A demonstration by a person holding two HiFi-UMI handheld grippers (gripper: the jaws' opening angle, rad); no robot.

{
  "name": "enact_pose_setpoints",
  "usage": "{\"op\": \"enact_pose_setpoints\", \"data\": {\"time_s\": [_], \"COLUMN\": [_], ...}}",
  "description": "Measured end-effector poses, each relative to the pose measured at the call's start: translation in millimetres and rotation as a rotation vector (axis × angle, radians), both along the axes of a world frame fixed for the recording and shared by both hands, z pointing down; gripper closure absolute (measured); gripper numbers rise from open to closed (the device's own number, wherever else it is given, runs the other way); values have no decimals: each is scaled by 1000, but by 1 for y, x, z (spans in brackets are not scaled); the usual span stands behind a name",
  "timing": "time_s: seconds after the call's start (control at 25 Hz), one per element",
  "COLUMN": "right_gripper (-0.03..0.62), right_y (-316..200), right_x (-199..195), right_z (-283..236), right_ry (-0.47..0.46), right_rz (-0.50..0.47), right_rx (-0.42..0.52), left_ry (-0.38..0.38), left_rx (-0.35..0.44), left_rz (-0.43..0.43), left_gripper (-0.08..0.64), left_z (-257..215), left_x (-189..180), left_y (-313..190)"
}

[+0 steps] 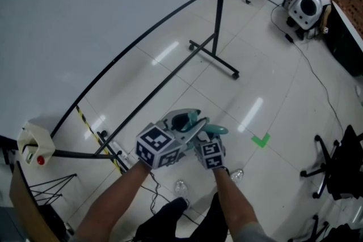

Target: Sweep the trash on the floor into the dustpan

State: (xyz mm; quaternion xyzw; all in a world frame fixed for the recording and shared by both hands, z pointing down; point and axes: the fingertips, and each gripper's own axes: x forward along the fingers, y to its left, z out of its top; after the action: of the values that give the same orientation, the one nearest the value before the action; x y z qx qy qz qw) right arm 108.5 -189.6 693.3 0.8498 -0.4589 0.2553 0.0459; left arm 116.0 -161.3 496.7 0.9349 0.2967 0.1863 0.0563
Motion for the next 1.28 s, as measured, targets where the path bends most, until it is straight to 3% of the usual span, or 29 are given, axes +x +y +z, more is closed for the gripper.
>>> {"op": "enact_pose_setpoints", "data": {"time_s": [0.24, 0.48, 0.64, 0.84, 1.08, 1.28], "right_gripper": [339, 339, 339, 339, 339, 307], "right_y": [32, 110, 150, 134, 82, 65], "right_x": [-18, -22, 13, 51, 35, 7], "right_z": [4, -12, -10, -27, -23, 0], "right_ry": [-52, -80, -77, -37, 40, 77], "right_rz": [-102, -379, -594, -956, -1399, -1642], "right_rx": [-61, -139, -173, -135, -143, -146], "left_ry": [2, 19, 28, 44, 54, 60], "left_rx": [-12, -31, -38, -21, 6, 34], "left_rz": [-19, -67, -148, -238, -308, -381], "left_gripper": [466, 466, 466, 466, 466, 467], "left_z": [1, -8, -13, -17, -14, -9], "left_x": [2, 10, 14, 22, 24, 30], "left_y": [-1, 12, 16, 23, 33, 32]}}
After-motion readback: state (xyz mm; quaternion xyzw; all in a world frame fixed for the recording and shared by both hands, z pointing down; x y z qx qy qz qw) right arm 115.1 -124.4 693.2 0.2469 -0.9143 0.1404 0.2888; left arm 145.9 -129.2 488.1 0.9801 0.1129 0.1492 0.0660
